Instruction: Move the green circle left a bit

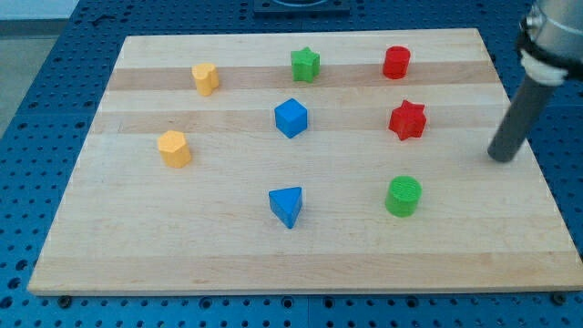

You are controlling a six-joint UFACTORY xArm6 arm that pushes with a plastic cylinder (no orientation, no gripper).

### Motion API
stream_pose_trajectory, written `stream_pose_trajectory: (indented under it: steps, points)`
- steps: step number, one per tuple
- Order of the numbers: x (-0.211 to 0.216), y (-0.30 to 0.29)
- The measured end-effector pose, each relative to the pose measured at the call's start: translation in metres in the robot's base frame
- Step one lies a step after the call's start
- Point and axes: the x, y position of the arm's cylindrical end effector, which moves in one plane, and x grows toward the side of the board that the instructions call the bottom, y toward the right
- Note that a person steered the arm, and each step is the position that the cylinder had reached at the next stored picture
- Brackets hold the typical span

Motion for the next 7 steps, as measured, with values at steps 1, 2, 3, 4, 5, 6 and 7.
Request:
stream_pose_trajectory:
  steps: [1, 2, 3, 4, 5, 6, 7]
  points:
    - [0.038, -0.033]
    - [0.026, -0.083]
    - [0.018, -0.114]
    - [0.038, -0.137]
    - [0.042, -0.152]
    - [0.042, -0.138]
    - [0.045, -0.080]
